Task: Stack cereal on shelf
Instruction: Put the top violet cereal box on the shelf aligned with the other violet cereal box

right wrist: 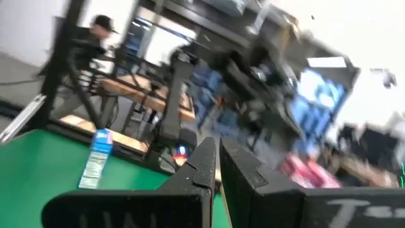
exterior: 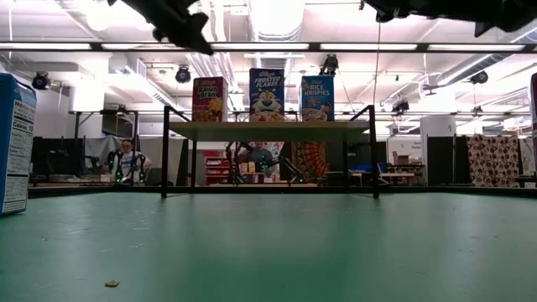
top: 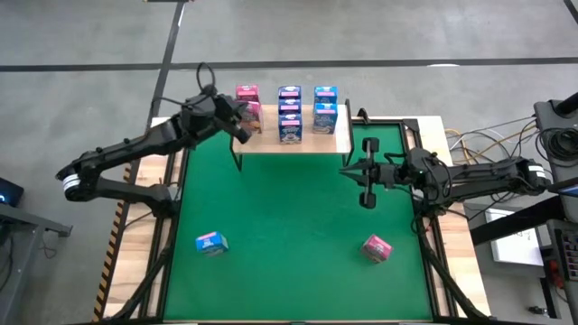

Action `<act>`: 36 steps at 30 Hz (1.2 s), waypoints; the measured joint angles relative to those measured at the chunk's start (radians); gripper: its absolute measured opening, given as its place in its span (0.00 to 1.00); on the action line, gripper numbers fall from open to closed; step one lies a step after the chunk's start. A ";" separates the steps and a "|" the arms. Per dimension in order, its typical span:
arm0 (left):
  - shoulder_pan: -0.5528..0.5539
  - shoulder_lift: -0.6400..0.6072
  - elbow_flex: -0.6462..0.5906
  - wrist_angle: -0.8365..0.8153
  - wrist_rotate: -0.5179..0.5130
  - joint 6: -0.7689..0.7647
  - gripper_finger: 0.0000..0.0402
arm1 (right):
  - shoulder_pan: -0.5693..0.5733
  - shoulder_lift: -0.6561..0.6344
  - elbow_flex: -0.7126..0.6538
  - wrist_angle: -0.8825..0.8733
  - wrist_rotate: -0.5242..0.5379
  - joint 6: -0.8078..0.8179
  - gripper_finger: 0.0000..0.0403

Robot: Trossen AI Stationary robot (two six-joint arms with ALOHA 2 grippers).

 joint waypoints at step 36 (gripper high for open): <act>0.280 -0.155 -0.216 0.035 0.219 0.251 0.00 | -0.354 0.946 1.424 -1.076 0.138 0.069 0.02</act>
